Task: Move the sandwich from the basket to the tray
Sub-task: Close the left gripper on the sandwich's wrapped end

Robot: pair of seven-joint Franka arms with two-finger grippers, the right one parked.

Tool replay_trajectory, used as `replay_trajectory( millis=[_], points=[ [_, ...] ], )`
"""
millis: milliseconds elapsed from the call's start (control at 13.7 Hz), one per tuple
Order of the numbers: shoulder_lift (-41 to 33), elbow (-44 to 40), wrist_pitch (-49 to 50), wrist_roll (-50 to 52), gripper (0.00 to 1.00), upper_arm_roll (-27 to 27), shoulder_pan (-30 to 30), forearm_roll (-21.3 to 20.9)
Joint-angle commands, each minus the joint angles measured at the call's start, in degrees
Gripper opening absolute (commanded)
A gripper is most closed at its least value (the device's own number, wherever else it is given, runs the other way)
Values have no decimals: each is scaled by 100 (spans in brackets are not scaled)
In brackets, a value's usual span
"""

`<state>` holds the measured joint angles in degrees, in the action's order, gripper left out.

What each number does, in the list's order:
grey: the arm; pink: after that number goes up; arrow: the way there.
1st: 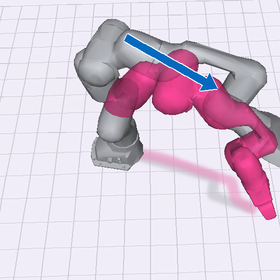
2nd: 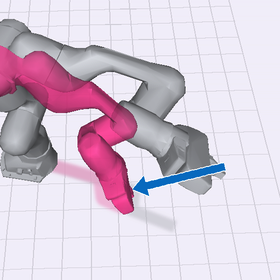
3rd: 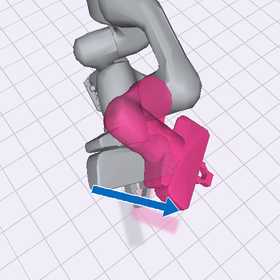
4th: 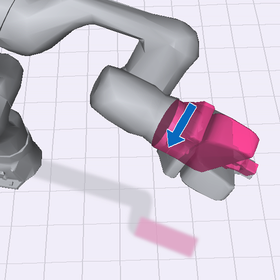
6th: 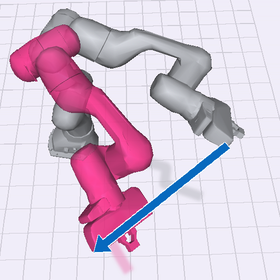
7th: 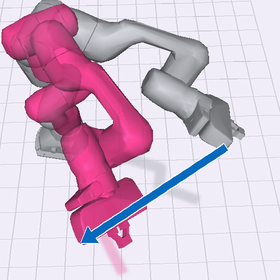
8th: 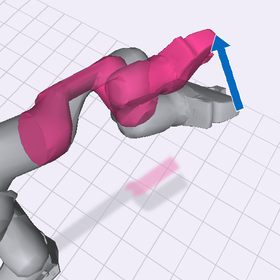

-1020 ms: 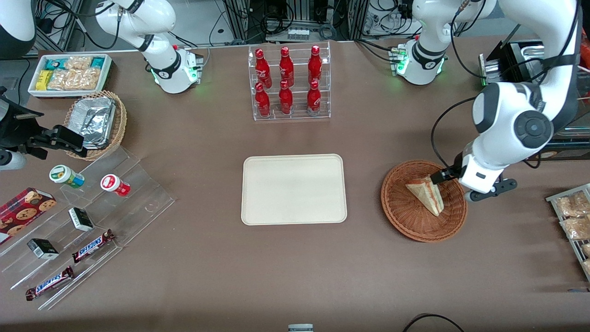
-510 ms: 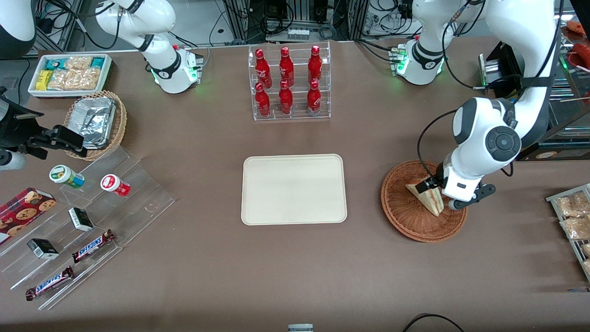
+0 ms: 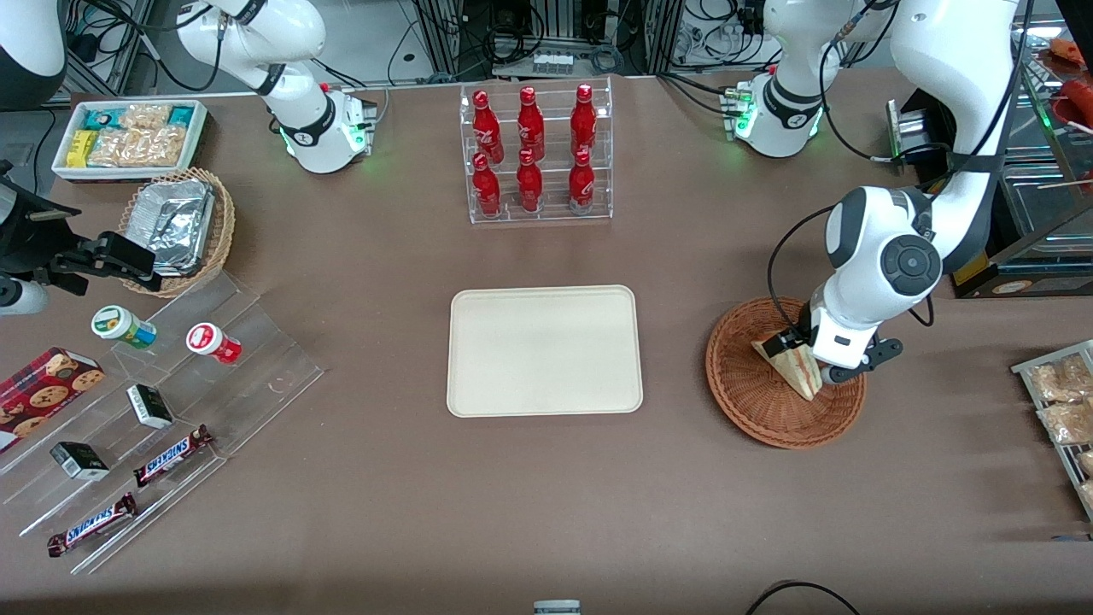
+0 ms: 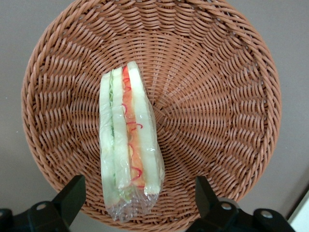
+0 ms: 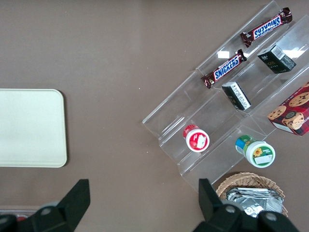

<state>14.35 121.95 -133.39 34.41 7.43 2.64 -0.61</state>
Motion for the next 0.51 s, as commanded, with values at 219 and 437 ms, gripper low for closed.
replay_trajectory(
  millis=[219, 437],
  points=[
    [156, 206, -310, 109, 100, -31, -1, -80],
    [244, 215, -328, 109, 89, -40, -1, -80]
  ],
)
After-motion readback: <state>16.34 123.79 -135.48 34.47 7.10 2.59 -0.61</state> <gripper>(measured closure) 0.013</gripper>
